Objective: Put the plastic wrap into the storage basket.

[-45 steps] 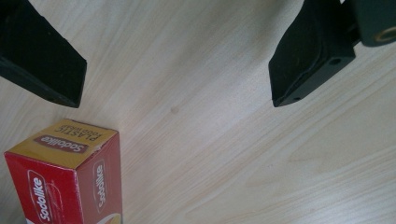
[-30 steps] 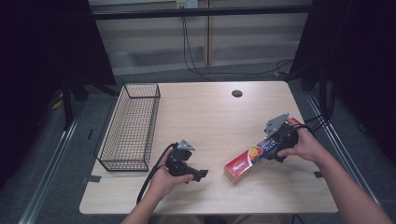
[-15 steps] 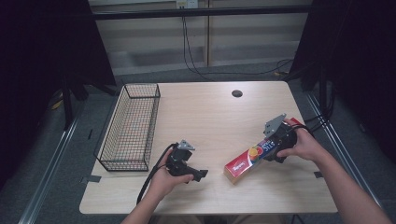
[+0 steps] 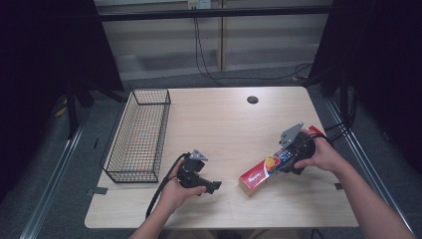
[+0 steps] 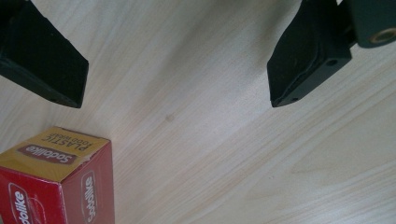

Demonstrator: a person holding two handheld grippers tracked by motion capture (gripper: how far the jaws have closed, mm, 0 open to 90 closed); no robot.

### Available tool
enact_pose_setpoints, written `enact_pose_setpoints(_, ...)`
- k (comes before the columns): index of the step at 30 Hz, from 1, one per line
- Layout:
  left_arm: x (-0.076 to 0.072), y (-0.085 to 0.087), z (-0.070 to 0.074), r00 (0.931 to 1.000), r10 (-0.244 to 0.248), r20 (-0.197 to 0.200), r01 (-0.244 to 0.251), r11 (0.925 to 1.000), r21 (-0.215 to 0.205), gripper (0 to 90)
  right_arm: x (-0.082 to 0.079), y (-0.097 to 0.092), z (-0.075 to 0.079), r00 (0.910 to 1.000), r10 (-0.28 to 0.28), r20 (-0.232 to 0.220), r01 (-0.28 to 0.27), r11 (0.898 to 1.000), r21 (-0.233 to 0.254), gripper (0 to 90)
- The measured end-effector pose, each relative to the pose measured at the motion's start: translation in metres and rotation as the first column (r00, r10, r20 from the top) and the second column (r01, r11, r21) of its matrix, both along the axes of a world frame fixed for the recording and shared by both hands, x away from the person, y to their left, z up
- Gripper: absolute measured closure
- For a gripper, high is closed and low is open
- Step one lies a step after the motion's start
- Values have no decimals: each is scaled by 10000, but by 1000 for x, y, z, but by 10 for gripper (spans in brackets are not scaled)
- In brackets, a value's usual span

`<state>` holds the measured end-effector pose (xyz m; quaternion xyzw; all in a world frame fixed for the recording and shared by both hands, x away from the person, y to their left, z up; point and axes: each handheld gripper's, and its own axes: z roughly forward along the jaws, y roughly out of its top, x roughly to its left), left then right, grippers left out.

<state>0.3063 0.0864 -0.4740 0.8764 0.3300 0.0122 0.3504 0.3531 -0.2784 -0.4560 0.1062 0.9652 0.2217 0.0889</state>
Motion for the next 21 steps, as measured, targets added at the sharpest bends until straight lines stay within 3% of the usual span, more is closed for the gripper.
enact_pose_setpoints(8,0,1,1,9999,126,100,-125,9999,-54,55,-4,7,-4,9995,315,41,-312,9976,-615,64)
enact_pose_setpoints(13,-1,1,2,9997,184,156,-184,9998,-7,55,-8,7,-4,9992,58,-390,-94,9955,-939,151)
enact_pose_setpoints(14,0,2,2,9998,152,143,-151,9999,-49,56,-8,7,-4,9990,243,-362,-273,9960,-855,173)
enact_pose_setpoints(17,-1,1,3,9994,307,176,-305,9995,-122,56,-11,7,-5,9968,-26,-798,-23,9981,-613,231)
enact_pose_setpoints(19,-1,3,4,9996,225,195,-224,9997,-52,57,-15,8,-5,9929,-560,-1047,489,9964,-696,246)
enact_pose_setpoints(21,0,3,3,9996,246,152,-245,9997,-97,57,-17,9,-5,9944,-603,-865,537,9957,-759,247)
